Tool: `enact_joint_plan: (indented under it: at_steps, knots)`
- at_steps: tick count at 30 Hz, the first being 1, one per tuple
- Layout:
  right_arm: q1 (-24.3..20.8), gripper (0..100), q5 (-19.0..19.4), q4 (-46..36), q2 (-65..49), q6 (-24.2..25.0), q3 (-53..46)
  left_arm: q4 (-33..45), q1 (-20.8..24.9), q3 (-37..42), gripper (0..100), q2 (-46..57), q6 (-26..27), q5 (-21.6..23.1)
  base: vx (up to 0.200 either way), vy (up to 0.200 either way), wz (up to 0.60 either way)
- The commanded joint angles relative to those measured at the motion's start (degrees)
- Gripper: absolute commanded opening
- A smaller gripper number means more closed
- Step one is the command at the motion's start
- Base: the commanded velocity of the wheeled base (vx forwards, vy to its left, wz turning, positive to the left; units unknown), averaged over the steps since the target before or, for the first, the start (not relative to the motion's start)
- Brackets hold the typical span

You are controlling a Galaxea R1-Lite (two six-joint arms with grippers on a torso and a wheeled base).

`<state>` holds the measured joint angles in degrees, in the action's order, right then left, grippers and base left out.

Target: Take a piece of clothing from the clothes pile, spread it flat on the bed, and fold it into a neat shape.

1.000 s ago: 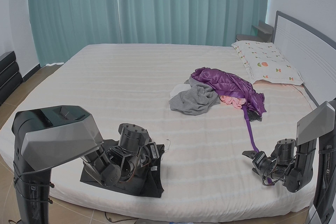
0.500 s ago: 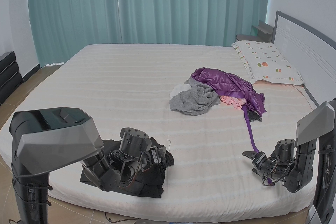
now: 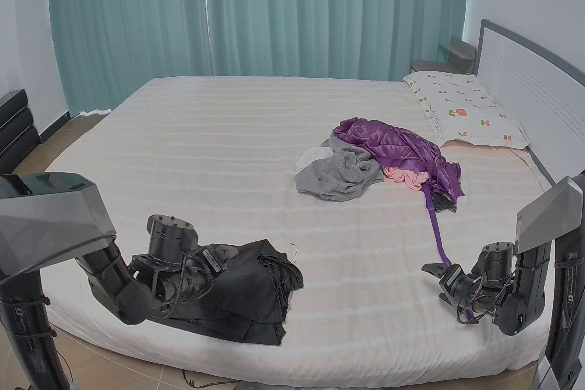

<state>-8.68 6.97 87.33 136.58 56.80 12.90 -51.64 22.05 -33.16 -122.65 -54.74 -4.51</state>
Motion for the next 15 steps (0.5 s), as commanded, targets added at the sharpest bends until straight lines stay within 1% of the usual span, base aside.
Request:
enact_joint_plan:
  at_steps: [1,2,3,4,5,9,12,15]
  knots:
    - [-0.02,100,0.06,0.03,0.09,-0.02,0.02,-0.3,-4.91,3.8,100,2.06,-3.45,4.42,0.0,0.2,0.0]
    - [-0.02,100,0.06,0.03,0.09,-0.02,0.02,-0.3,-4.91,3.8,100,2.06,-3.45,4.42,0.0,0.2,0.0]
    - [0.07,100,0.06,0.03,0.09,-0.02,-0.07,-0.3,-6.41,4.42,100,2.33,-3.62,6.44,0.0,0.2,0.0]
    - [-0.02,100,0.06,0.03,0.09,-0.02,-0.07,-0.3,-6.58,4.42,100,2.33,-3.62,6.53,0.0,0.2,0.0]
    - [-0.02,100,0.06,0.03,0.09,-0.02,-0.07,-0.3,-7.81,4.86,100,2.15,-3.62,8.03,0.0,0.2,0.0]
    - [0.15,100,0.41,0.03,-0.18,0.16,-0.07,-0.48,-8.52,5.65,100,1.45,-3.54,11.1,0.0,0.2,0.0]
    - [0.15,100,0.41,0.12,-0.18,0.25,-0.07,-1.8,-8.78,5.47,100,1.18,-3.62,11.98,0.0,0.2,0.0]
    - [0.15,100,0.41,1.26,0.09,0.16,-0.42,-3.82,-8.78,5.74,100,-0.31,-3.54,11.81,0.0,0.2,0.0]
